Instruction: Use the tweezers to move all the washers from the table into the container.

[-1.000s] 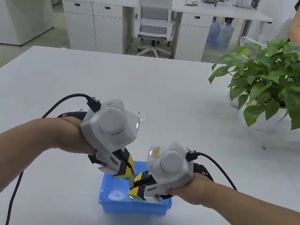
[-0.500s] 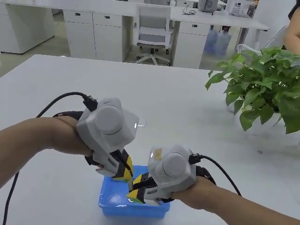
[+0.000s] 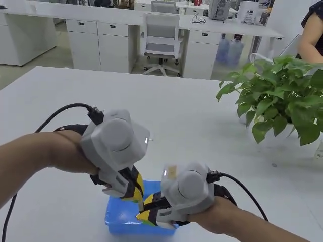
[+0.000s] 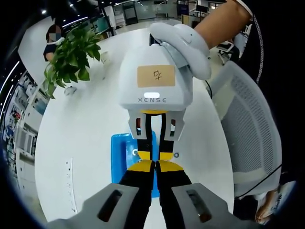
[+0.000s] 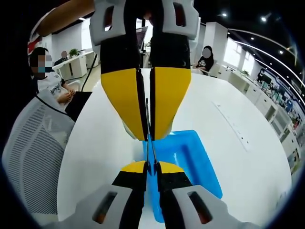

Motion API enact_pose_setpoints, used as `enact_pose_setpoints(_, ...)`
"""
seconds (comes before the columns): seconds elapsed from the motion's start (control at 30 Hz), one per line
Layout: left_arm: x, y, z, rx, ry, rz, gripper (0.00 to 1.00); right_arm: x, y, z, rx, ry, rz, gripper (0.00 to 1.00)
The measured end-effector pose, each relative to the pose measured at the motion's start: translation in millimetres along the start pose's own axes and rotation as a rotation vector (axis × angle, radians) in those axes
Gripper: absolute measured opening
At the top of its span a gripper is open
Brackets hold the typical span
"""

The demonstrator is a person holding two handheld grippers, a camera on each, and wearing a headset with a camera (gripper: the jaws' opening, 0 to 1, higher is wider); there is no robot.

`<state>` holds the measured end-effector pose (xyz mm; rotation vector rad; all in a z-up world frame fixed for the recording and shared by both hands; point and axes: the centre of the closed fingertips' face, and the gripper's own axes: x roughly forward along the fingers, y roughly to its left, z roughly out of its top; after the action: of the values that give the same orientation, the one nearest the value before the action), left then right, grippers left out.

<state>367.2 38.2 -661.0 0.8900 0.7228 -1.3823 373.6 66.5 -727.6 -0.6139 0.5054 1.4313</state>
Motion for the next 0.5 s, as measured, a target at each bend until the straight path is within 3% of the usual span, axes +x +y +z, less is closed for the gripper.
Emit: enact_pose_setpoints(0.5, 12.2, -26.4, 8.3, 0.009, -0.015, -0.016, 0.06, -6.0, 26.4, -14.2, 0.008, 0.002, -0.002, 0.10)
